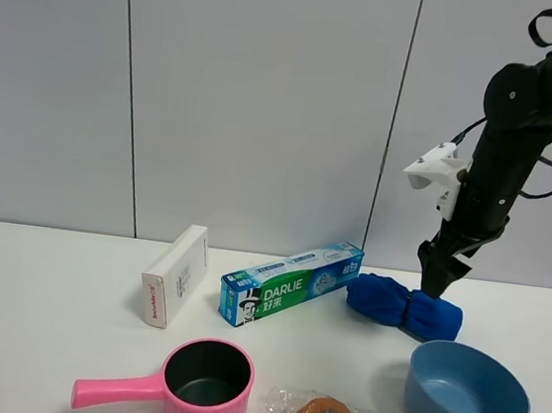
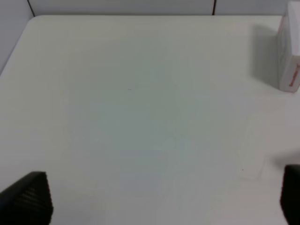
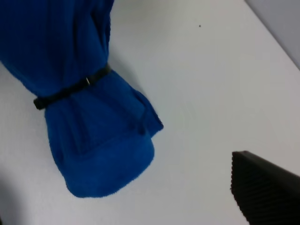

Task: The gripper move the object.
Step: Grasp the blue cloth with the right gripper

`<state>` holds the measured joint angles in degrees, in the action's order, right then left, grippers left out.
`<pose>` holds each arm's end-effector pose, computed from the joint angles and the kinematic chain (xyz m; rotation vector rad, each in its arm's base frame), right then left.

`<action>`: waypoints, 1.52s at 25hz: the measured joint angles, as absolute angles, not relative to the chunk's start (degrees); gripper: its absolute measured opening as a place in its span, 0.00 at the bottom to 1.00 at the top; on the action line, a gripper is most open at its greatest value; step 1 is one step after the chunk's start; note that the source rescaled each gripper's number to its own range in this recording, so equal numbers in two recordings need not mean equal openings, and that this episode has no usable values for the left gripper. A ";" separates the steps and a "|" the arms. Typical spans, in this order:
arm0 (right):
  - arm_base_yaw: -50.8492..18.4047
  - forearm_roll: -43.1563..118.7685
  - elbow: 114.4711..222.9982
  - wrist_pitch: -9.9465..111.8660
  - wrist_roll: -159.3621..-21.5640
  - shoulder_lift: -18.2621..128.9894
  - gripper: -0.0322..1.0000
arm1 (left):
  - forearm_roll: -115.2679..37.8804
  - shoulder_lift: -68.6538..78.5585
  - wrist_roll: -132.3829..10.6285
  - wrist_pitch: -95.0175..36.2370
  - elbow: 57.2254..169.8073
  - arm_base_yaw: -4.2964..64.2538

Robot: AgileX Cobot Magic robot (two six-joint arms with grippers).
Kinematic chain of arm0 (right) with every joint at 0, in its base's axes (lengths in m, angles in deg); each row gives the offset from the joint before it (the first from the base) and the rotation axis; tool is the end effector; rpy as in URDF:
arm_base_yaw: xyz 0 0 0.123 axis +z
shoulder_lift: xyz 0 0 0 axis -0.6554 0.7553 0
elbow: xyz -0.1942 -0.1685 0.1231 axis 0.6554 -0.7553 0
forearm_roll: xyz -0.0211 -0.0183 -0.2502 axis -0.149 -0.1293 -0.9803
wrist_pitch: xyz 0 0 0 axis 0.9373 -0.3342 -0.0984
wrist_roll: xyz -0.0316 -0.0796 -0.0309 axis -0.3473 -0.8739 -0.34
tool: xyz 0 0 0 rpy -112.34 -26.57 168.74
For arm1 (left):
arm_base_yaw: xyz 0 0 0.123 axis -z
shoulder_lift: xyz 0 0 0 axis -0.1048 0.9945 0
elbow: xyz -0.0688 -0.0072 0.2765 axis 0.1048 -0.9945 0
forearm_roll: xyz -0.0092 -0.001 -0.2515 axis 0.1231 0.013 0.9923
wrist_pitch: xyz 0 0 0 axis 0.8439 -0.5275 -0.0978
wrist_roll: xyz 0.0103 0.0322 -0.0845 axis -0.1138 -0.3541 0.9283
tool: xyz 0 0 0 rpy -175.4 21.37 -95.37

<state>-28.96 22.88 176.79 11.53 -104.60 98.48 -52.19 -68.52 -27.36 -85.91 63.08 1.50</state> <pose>0.4202 0.0807 0.1951 -1.2634 2.5458 -0.2454 -0.0066 -0.0005 0.2801 -0.0701 2.0222 0.0558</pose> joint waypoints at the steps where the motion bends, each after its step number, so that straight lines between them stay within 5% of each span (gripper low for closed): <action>1: -28.96 23.31 176.79 12.44 -104.60 99.08 0.97 | -52.19 -68.52 -27.36 -85.91 63.08 1.50; 23: -25.93 24.11 176.84 23.01 -107.58 107.16 0.97 | -52.19 -68.52 -27.36 -85.91 63.08 1.50; 38: -25.93 22.64 176.84 25.60 -107.53 109.20 0.73 | -52.19 -68.52 -27.36 -85.91 63.08 1.50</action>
<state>-25.93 22.64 176.84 25.60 -107.53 109.20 -52.19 -68.52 -27.36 -85.91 63.08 1.50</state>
